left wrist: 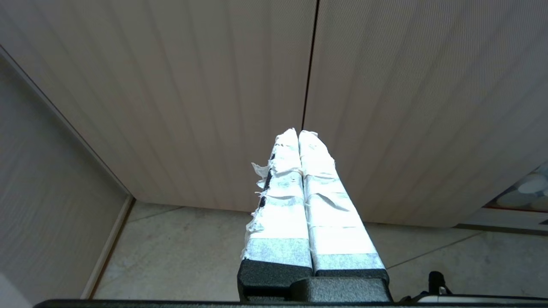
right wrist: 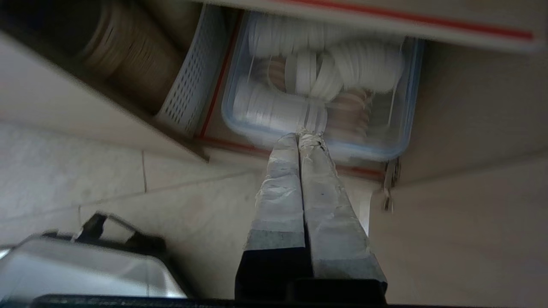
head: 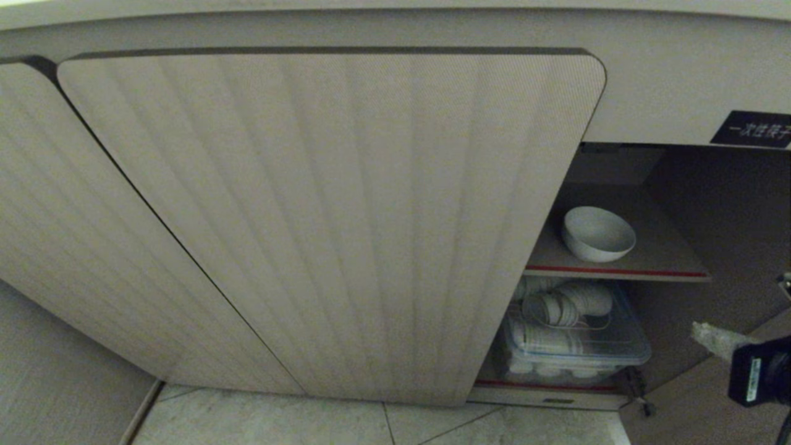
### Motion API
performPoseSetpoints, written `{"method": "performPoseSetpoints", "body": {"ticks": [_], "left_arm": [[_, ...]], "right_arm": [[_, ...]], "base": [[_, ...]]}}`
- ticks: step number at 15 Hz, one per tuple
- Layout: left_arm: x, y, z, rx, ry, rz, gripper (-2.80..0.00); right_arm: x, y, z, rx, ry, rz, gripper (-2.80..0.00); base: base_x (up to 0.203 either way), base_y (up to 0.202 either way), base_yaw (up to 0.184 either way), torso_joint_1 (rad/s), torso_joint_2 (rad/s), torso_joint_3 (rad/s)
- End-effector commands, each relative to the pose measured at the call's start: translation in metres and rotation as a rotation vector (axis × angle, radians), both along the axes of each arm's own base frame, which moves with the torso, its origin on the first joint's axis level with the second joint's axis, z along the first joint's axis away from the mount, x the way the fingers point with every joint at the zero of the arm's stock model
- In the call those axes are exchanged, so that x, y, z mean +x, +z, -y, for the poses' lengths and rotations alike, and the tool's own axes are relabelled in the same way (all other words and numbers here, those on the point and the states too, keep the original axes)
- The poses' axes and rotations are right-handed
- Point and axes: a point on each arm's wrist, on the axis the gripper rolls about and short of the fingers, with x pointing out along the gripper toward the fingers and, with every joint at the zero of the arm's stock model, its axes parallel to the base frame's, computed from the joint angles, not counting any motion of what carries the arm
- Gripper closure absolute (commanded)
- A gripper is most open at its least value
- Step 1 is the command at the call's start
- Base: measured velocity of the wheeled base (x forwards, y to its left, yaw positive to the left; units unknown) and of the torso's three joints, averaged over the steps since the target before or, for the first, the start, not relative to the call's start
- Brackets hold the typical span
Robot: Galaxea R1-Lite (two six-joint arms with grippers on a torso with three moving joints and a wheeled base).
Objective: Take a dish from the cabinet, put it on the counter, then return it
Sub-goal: Take the bowl from the cabinet
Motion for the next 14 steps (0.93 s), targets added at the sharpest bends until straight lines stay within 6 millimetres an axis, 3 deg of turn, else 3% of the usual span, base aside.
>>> {"method": "performPoseSetpoints", "body": {"ticks": [1,6,14], "left_arm": [[0.000,0.000,0.000,-0.001,0.000,0.002,0.00],[0.000,0.000,0.000,-0.001,0.000,0.000,0.00],[0.000,0.000,0.000,-0.001,0.000,0.001,0.00]], "right_arm": [[0.033,-0.007,0.001,0.000,-0.006,-0.036,0.00],[0.081,0.020,0.013,-0.001,-0.060,0.076,0.00],[0.113,0.028,0.022,0.031,-0.100,0.121,0.00]], "base": [[0.000,0.000,0.000,0.000,0.00,0.000],[0.000,0.000,0.000,0.000,0.00,0.000],[0.000,0.000,0.000,0.000,0.00,0.000]]}}
